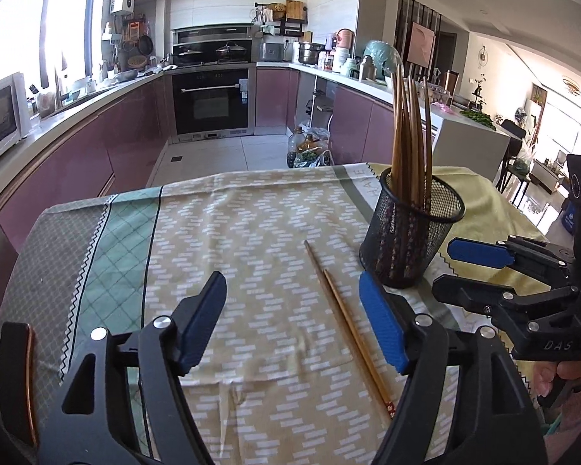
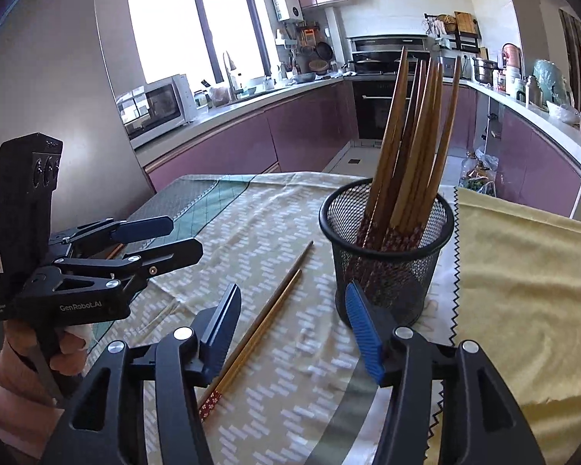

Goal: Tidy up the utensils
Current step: 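Move both open grippers back to the last chopsticks on the cloth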

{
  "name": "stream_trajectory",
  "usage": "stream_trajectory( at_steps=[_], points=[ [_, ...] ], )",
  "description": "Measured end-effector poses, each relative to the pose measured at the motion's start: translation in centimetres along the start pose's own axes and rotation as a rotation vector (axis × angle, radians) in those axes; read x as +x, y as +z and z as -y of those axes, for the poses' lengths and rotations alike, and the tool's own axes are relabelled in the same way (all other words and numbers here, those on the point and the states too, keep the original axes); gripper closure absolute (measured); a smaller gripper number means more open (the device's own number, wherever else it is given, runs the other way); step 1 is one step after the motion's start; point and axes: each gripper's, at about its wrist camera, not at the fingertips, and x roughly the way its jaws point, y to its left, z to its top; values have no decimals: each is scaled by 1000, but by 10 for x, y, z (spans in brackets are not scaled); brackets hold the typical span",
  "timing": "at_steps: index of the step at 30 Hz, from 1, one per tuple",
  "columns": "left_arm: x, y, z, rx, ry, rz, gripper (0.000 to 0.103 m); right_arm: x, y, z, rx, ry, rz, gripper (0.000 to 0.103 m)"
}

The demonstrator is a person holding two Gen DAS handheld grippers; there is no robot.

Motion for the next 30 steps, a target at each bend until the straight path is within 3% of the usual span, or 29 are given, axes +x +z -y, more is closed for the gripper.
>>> stream_trajectory(
  at_steps=[11, 27, 30],
  points=[
    [14, -32, -12, -50, 12, -70, 33, 34, -34, -26, 0, 45, -159, 50],
    [18, -41, -13, -57, -7, -93, 33, 36, -44, -32, -41, -23, -195, 58],
    [19, -42, -12, -52, -13, -97, 33, 40, -42, -32, -40, -36, -205, 65]
  ],
)
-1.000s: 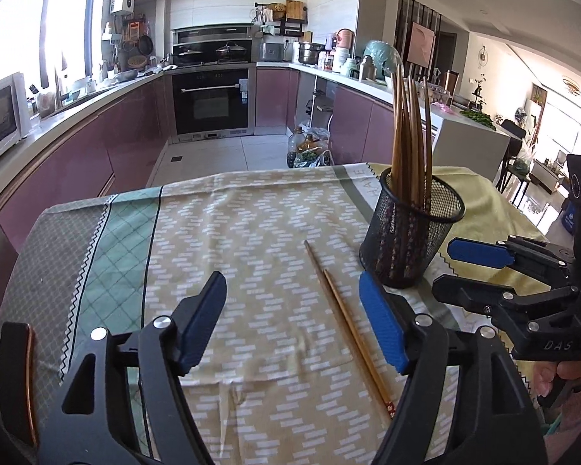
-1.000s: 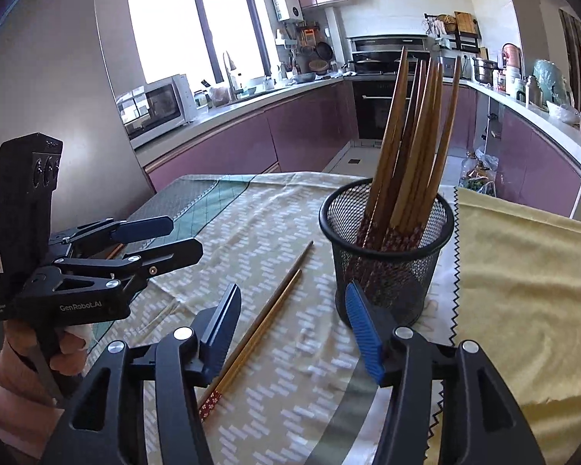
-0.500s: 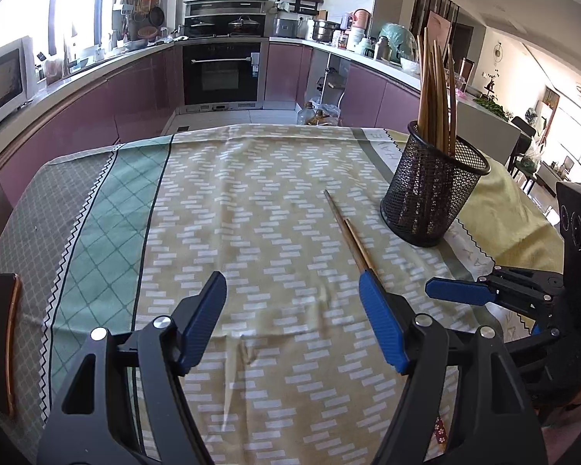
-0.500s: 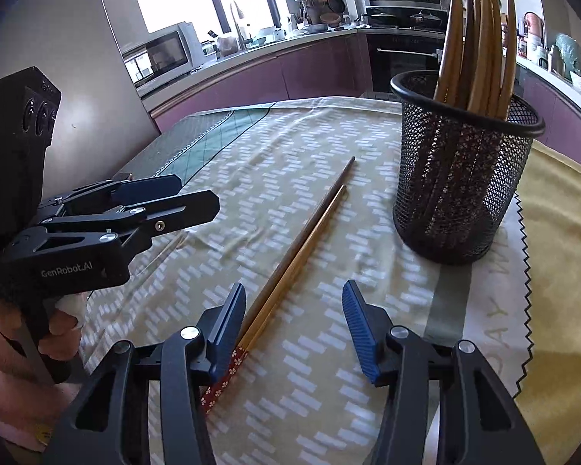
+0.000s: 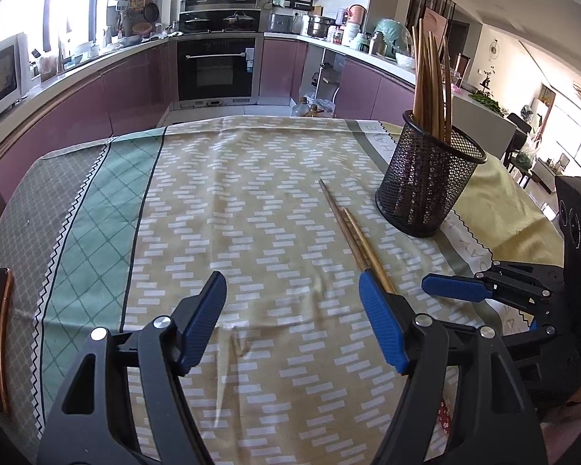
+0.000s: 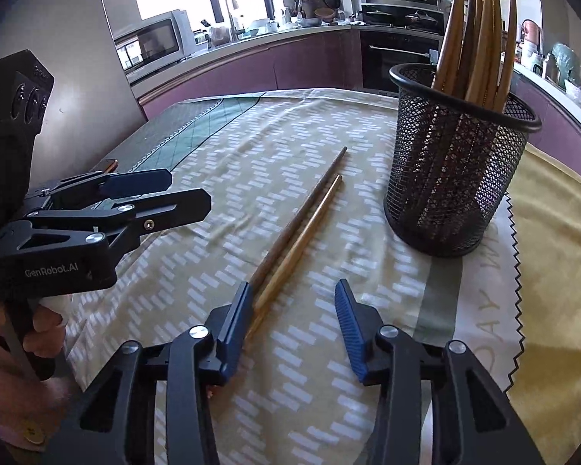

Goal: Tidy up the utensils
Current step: 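Move both open grippers back to the last chopsticks on the cloth, then close the left gripper on a chopstick while the right gripper grasps another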

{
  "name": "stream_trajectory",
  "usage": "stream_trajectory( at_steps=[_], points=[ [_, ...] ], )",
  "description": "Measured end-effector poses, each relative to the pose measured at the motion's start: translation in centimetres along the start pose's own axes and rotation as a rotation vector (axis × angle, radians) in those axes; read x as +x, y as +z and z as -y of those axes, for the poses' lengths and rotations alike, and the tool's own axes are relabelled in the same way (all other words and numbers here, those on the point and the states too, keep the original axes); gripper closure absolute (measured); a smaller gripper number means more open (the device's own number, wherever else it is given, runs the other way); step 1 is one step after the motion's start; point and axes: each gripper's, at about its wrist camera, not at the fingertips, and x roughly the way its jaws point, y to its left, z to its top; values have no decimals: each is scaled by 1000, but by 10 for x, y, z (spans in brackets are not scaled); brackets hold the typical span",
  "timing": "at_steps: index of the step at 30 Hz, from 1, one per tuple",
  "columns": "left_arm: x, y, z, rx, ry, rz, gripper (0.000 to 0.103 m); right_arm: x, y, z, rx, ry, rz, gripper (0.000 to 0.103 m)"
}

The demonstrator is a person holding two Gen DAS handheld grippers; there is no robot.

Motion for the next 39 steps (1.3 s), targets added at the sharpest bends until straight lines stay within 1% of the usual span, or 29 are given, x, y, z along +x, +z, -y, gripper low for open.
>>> stream_trajectory(
  at_steps=[6, 10, 14, 17, 19, 21, 24, 26, 28, 29, 31, 32, 33, 39],
  points=[
    [6, 1, 9, 36, -10, -14, 33, -3, 0, 8, 12, -6, -23, 79],
    [15, 4, 19, 64, -40, -33, 34, -6, -2, 17, 30, -9, -31, 82],
    [28, 5, 33, 102, -68, -67, 40, -8, -3, 26, 47, -21, -34, 82],
    [38, 5, 40, 114, -77, -96, 47, -8, -3, 31, 50, -27, -36, 84],
    [46, 5, 42, 112, -81, -120, 57, -10, -5, 34, 51, -26, -36, 85],
    [51, 5, 44, 108, -80, -137, 62, -9, -5, 34, 49, -25, -36, 85],
    [53, 5, 46, 110, -75, -138, 62, -10, -5, 35, 48, -23, -36, 86],
    [55, 4, 47, 110, -76, -140, 64, -9, -5, 35, 49, -23, -35, 86],
    [56, 4, 47, 108, -67, -138, 69, -9, -5, 35, 49, -24, -34, 86],
    [55, 3, 46, 103, -72, -138, 71, -8, -4, 35, 51, -25, -33, 86],
    [53, 1, 44, 100, -83, -138, 78, -8, -4, 35, 50, -30, -31, 86],
    [54, 1, 46, 102, -86, -139, 80, -8, -3, 34, 49, -34, -30, 86],
    [53, 1, 47, 105, -86, -139, 81, -7, -3, 34, 48, -36, -29, 86],
    [55, 2, 46, 97, -72, -141, 78, -1, 4, 32, 41, -44, -28, 86]
  ],
)
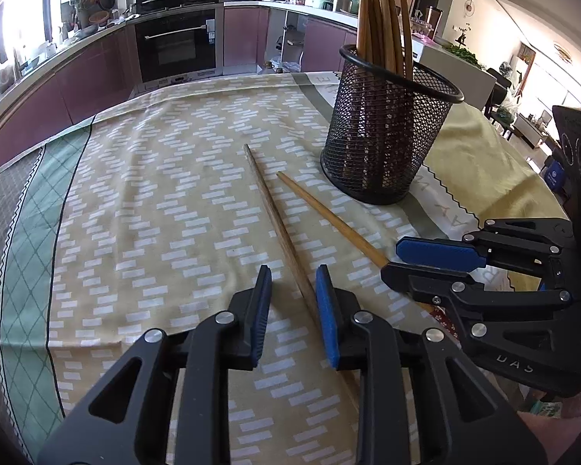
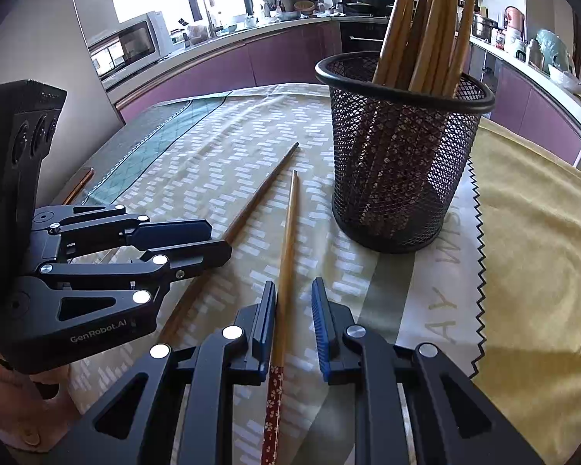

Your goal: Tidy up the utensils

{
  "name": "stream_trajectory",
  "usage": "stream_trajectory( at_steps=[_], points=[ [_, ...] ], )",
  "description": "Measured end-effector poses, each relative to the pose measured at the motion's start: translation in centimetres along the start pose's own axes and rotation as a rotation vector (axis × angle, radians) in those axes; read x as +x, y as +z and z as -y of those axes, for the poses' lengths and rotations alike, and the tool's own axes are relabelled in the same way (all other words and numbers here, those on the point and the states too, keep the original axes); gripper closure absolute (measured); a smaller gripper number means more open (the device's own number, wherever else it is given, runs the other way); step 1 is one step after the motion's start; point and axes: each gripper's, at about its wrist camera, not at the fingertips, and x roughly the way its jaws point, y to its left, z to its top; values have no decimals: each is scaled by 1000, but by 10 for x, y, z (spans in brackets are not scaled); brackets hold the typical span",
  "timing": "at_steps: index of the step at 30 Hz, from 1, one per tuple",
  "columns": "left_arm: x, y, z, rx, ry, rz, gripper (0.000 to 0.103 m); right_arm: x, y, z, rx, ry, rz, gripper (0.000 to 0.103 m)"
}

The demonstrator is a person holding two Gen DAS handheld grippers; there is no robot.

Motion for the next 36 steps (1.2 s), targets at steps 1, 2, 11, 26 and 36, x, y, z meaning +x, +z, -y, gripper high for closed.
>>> stream_trajectory(
  at_steps=[1, 2, 11, 26, 36],
  points=[
    [1, 2, -1, -5, 1, 0, 76, 1, 1, -1, -4, -2, 0, 86],
    [1, 3, -3, -8, 3, -1, 76, 2, 2, -1, -6, -4, 0, 86],
    [16, 22, -8, -14, 4, -25, 78, 11, 12, -2, -15, -5, 8, 91],
    [14, 18, -4, -58, 2, -3, 95, 0, 9, 11, 43, 43, 43, 97],
    [-14, 16, -3, -53, 1, 47, 95, -22, 10, 12, 40, 89, 102, 97]
  ],
)
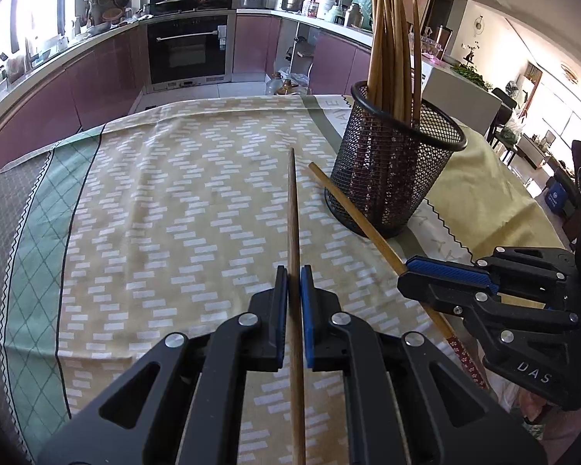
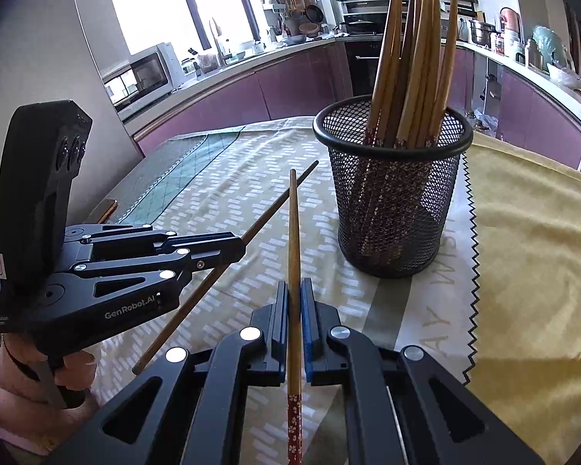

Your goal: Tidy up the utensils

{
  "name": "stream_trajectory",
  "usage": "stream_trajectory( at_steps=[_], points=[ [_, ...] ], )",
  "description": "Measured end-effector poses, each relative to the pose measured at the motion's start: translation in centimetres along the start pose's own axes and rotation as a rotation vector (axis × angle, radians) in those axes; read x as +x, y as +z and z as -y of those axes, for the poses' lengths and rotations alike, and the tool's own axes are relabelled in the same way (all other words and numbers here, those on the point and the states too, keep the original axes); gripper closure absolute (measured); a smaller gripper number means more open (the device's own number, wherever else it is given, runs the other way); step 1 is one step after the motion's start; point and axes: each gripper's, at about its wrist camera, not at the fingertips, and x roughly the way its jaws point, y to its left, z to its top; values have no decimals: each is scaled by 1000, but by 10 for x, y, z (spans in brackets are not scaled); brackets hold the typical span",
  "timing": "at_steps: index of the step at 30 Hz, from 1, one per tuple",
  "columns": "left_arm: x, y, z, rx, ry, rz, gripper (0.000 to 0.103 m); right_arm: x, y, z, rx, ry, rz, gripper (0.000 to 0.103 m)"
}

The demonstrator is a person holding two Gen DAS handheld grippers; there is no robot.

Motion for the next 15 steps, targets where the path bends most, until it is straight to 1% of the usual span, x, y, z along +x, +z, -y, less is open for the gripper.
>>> stream_trajectory(
  at_steps=[15],
  points=[
    [-45, 4, -5, -30, -94, 68, 96, -34, 12, -5, -9, 52, 93, 97]
  ],
)
